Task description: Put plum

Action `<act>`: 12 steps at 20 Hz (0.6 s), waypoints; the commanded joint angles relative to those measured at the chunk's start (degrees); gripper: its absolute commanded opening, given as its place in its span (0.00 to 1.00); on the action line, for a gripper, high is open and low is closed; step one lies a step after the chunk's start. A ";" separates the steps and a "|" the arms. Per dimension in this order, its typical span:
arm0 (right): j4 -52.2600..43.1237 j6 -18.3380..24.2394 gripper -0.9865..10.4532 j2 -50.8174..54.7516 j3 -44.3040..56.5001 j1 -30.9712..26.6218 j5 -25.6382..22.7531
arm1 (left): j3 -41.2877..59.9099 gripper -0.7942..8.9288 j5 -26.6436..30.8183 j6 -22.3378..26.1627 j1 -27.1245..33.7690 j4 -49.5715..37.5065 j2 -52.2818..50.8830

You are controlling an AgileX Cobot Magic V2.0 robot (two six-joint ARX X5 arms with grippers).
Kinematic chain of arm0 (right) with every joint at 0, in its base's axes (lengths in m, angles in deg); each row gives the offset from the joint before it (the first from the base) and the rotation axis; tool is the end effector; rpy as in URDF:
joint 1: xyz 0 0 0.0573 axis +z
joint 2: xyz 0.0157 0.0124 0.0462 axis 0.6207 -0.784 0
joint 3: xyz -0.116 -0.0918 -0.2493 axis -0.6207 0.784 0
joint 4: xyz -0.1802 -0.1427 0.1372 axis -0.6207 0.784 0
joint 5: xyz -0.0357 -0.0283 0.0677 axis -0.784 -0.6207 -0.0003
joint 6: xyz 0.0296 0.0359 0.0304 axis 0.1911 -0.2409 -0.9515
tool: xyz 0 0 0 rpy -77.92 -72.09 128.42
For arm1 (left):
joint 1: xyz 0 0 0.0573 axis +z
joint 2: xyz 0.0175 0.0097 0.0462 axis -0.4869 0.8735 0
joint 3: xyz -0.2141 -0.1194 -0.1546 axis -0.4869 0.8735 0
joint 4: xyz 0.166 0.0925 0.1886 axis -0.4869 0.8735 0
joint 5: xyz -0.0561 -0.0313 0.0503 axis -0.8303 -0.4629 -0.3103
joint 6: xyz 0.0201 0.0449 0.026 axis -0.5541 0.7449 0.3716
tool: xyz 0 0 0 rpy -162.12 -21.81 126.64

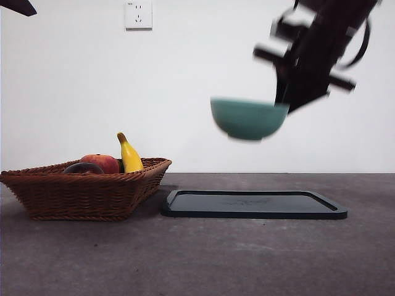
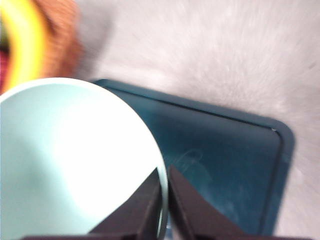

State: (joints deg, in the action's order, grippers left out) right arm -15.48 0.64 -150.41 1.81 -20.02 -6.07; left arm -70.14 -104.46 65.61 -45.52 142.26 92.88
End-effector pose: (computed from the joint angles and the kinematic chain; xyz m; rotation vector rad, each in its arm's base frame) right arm 0.3403 0.1197 0.3071 0.1381 0.8695 0.4125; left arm 0.1641 -0.0687 0.3785 0.0048 0.9055 -0.9664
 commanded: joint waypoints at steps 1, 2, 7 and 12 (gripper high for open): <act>5.25 2.08 0.09 4.42 -0.04 2.36 0.13 | -0.72 0.47 -0.26 0.87 -0.20 -0.13 0.39; 5.90 2.10 0.09 7.69 1.66 4.02 -0.07 | -0.72 0.47 -0.26 0.87 -0.20 -0.09 0.39; 3.78 2.03 0.09 20.22 14.12 10.91 -2.91 | -0.72 0.47 -0.26 0.87 -0.20 0.02 0.39; -0.26 0.94 0.09 22.25 22.67 15.10 -2.95 | -0.72 0.47 -0.26 0.85 -0.20 0.20 0.39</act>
State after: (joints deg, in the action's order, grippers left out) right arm -15.00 2.13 -127.65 24.98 -5.49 -9.00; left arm -70.14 -104.46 65.61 -45.50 142.53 92.88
